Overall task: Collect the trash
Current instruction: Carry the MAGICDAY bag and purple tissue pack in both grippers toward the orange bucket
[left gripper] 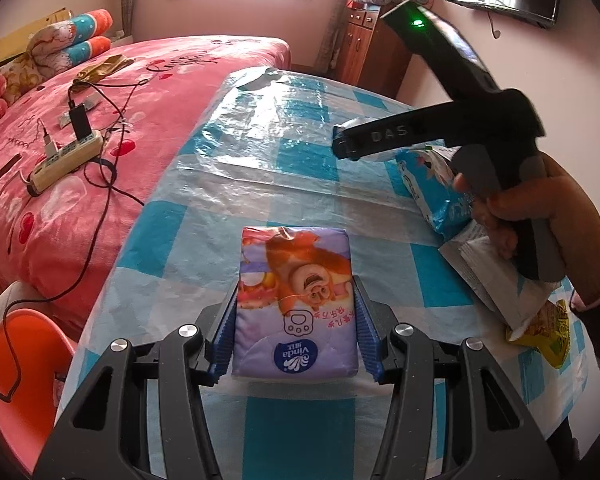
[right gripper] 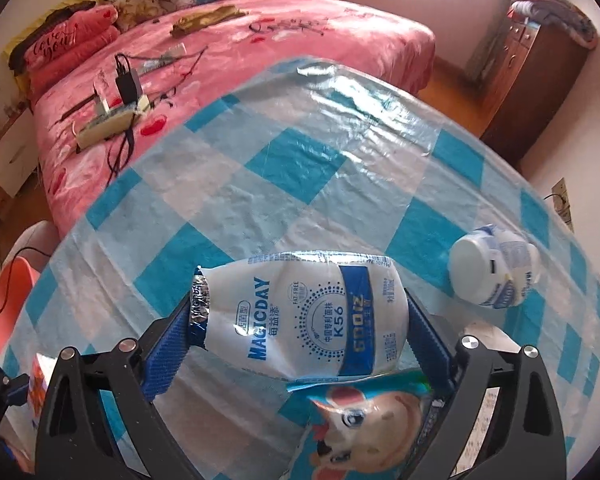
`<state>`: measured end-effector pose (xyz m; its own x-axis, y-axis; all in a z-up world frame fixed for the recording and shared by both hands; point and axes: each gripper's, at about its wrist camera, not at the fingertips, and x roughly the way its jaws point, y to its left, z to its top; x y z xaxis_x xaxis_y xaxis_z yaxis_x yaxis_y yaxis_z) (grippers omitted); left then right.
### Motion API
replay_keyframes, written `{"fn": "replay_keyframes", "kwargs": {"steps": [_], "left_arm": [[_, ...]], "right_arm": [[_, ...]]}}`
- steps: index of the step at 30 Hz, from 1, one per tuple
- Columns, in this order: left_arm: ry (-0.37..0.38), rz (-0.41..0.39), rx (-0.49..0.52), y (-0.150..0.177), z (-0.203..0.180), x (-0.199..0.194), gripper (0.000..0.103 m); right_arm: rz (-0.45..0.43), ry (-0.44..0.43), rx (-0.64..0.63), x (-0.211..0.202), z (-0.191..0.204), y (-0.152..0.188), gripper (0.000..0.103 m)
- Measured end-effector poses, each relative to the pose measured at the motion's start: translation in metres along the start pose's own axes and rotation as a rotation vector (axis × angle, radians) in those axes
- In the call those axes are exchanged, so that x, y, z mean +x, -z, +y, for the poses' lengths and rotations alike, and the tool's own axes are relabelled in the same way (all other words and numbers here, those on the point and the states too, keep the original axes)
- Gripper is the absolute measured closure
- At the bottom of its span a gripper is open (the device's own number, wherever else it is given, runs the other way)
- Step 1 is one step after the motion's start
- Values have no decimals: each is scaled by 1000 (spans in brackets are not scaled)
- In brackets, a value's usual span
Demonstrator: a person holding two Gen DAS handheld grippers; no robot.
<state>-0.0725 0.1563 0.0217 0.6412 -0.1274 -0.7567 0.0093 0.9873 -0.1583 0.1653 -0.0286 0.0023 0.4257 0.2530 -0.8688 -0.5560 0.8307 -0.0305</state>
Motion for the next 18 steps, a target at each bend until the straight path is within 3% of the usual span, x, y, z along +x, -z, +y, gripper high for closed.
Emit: {"fn": "replay_keyframes", "kwargs": {"steps": [8, 18], "left_arm": [[-28, -13, 6, 3, -2, -9, 50], [-69, -37, 27, 5, -7, -25, 50]], "right_arm": [[-106, 1, 1, -42, 14, 9, 8], [-199, -14, 58, -91, 17, 48, 8]]}}
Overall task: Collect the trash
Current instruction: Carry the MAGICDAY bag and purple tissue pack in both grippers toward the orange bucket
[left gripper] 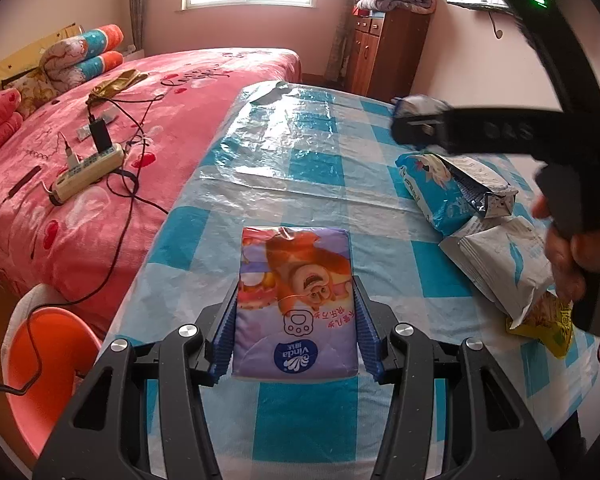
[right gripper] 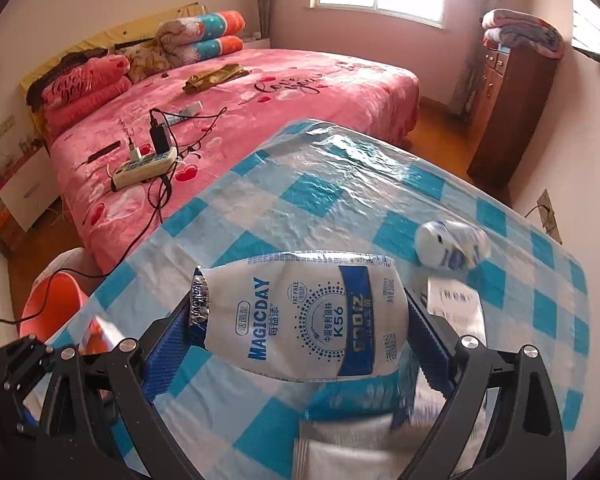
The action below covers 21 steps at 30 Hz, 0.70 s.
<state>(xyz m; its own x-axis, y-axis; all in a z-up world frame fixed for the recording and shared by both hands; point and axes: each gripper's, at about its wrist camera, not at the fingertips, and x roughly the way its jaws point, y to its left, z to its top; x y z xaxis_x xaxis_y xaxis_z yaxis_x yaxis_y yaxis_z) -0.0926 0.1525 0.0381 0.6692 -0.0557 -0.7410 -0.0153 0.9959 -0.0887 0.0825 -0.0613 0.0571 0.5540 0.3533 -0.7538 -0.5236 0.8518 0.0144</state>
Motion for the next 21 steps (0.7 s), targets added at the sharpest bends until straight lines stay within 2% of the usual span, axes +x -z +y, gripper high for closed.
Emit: {"fn": "replay_keyframes", "kwargs": {"steps": [11, 21], "left_arm": [[-46, -38, 30, 1, 0, -23, 50], [-109, -82, 41, -3, 16, -48, 50]], "right_arm": [[-47, 0, 33, -47, 6, 40, 8], [-55, -43, 0, -69, 37, 60, 8]]}}
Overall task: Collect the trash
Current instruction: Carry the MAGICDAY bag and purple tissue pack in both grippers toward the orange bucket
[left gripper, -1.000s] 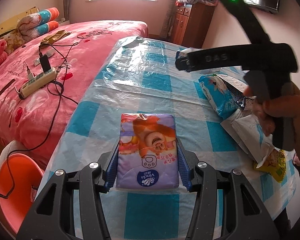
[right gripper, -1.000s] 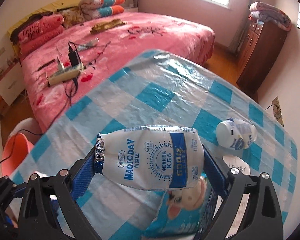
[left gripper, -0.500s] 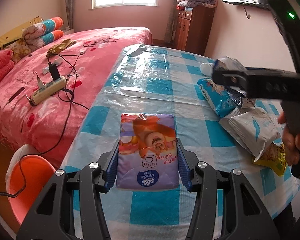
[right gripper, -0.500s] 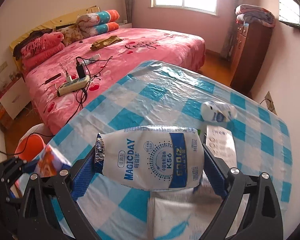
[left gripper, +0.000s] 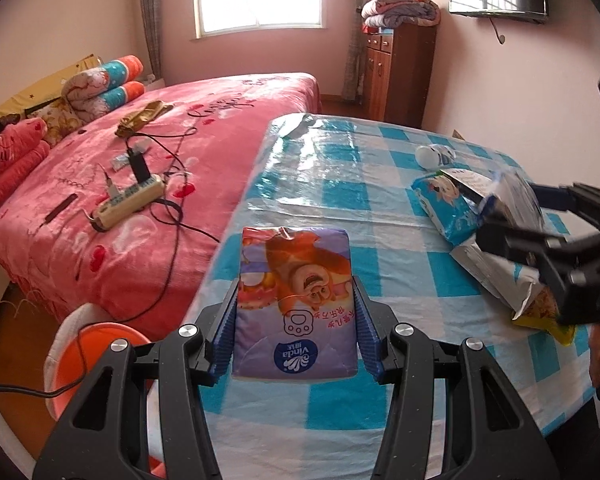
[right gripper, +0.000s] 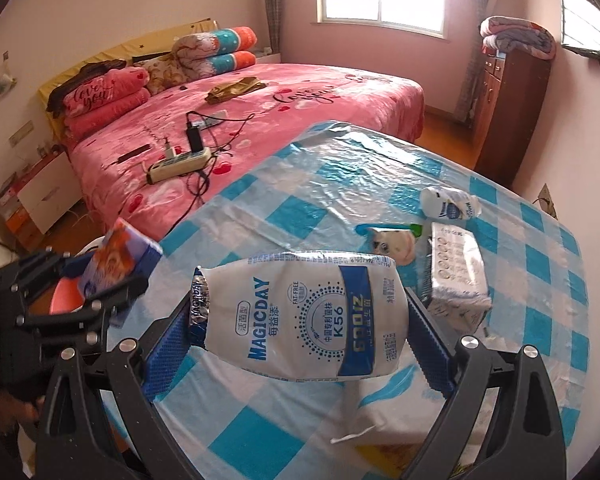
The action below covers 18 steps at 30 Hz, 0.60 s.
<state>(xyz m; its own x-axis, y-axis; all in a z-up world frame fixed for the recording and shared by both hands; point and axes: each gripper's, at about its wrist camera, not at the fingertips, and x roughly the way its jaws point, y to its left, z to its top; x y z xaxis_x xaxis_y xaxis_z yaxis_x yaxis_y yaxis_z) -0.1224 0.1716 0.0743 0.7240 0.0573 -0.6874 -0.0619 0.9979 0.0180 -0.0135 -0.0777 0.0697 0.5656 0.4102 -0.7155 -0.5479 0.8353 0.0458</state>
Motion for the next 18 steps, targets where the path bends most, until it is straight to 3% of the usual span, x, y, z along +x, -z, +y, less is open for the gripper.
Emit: {"fn": "replay_keyframes", "kwargs": {"steps": [18], "left_arm": [[-147, -31, -52, 4, 64, -29, 50]], "right_arm": [[-9, -88, -124, -6, 68, -4, 8]]}}
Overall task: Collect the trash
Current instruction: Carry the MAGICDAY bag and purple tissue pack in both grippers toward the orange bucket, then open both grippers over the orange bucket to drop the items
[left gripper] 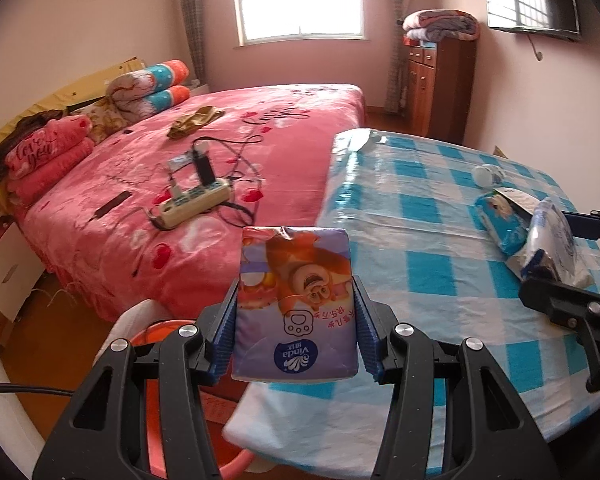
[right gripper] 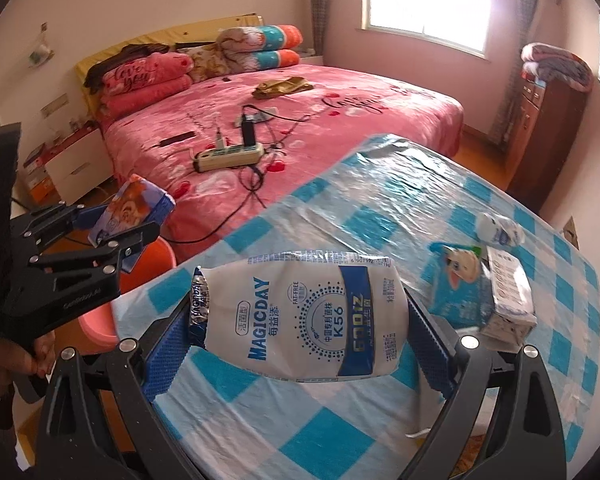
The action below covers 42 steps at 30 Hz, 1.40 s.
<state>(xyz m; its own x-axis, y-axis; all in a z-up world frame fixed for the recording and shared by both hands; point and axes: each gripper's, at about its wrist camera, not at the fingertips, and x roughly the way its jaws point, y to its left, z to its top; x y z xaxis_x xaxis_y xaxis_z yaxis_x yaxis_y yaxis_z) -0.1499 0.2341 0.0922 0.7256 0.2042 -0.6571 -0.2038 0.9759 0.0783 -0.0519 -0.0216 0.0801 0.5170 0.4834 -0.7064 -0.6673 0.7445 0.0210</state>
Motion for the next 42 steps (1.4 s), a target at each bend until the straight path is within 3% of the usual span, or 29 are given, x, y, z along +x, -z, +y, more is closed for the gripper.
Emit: {"fn": "replay_keyframes", "kwargs": {"steps": [11, 24, 30, 42], "left_arm": [[-108, 26, -58, 15, 54, -2, 50], [-219, 108, -146, 50, 121, 15, 50], [-253, 144, -175, 64, 140, 24, 50], [-287, 194, -226, 80, 161, 43, 48]], "right_arm": [[21, -109, -142, 23, 66, -20, 8], [77, -262, -362, 79, 166, -29, 8], [97, -272, -434, 108, 196, -27, 8], [169, -287, -435, 152, 215, -21, 8]]}}
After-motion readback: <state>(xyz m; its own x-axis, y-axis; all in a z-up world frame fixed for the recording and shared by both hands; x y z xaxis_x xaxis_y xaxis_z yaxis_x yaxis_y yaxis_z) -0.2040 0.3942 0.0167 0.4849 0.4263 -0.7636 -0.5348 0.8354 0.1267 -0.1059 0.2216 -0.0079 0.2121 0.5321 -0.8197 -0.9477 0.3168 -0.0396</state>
